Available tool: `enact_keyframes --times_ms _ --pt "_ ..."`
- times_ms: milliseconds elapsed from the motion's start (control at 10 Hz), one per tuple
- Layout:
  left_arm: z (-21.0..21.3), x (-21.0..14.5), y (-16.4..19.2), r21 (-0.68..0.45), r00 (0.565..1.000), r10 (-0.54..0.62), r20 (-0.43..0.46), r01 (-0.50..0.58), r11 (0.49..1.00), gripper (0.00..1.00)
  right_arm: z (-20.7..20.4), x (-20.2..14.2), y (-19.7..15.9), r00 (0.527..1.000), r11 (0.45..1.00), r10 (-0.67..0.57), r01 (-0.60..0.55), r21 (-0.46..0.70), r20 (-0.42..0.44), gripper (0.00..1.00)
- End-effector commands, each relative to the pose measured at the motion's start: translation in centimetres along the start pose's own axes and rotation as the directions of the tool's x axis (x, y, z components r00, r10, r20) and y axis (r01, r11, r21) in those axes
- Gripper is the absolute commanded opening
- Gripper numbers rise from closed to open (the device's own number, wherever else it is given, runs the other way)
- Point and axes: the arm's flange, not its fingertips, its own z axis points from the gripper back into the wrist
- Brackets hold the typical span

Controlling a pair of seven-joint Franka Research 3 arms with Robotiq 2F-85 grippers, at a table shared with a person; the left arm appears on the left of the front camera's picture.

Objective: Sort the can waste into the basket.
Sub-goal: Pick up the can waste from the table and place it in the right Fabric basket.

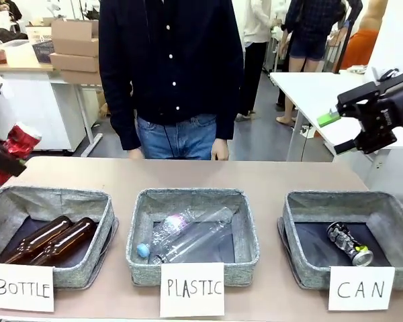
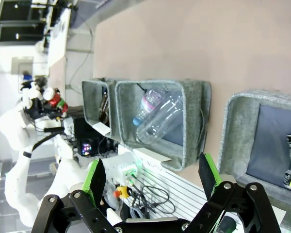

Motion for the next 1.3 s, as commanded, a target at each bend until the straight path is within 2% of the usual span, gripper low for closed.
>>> enact_keyframes --times_ms 0,100,200,300,400,600,700,800,900,1100,1200 --pt "-0.1 1.4 1.8 -0.010 0.999 0.027 -0.017 -0.027 1.000 0.00 0.1 0.0 -0.2 1.000 1.000 0.027 -0.027 0.001 -0.001 1.00" --pt "0.0 0.0 0.0 0.000 1.000 0.000 0.000 0.000 1.000 0.00 0.0 0.0 0.0 1.000 1.000 0.000 0.000 0.000 0.000 1.00" --pt "-2.5 5.3 -1.0 -0.090 0.988 -0.140 0.066 0.146 0.985 0.00 4.2 0.3 1.9 0.983 0.994 0.069 -0.053 -0.096 0.171 1.00" --pt "-4.8 12.2 -4.2 -0.148 0.939 -0.333 0.088 0.343 0.928 0.00 9.1 -0.2 1.8 0.956 0.993 0.065 -0.034 -0.113 0.286 1.00" --pt "-6.8 17.9 -8.0 -0.190 0.877 -0.472 0.092 0.481 0.856 0.00 12.9 -1.1 0.0 0.927 0.990 0.038 0.016 -0.141 0.373 1.00" --pt "-11.2 26.4 -17.8 -0.247 0.746 -0.659 0.102 0.660 0.709 0.00 20.0 -4.7 -5.1 0.843 0.978 -0.069 0.162 -0.129 0.534 1.00" --pt "-14.4 30.1 -23.1 -0.222 0.663 -0.740 0.113 0.743 0.631 0.00 23.4 -7.7 -7.6 0.793 0.968 -0.116 0.226 -0.110 0.598 1.00" --pt "-17.5 32.6 -27.1 -0.244 0.610 -0.781 0.133 0.784 0.570 0.00 25.6 -10.3 -9.8 0.760 0.958 -0.151 0.269 -0.095 0.632 1.00" --pt "-20.5 34.1 -30.5 -0.270 0.585 -0.795 0.159 0.800 0.535 0.00 26.7 -12.8 -12.1 0.749 0.948 -0.185 0.306 -0.085 0.636 1.00" --pt "-26.5 35.6 -35.1 -0.288 0.568 -0.789 0.235 0.816 0.501 0.00 27.9 -17.1 -16.4 0.709 0.933 -0.265 0.361 -0.014 0.653 1.00" --pt "-29.2 35.7 -36.7 -0.306 0.568 -0.779 0.267 0.816 0.490 0.00 28.8 -18.2 -18.0 0.658 0.919 -0.308 0.393 0.036 0.687 1.00"
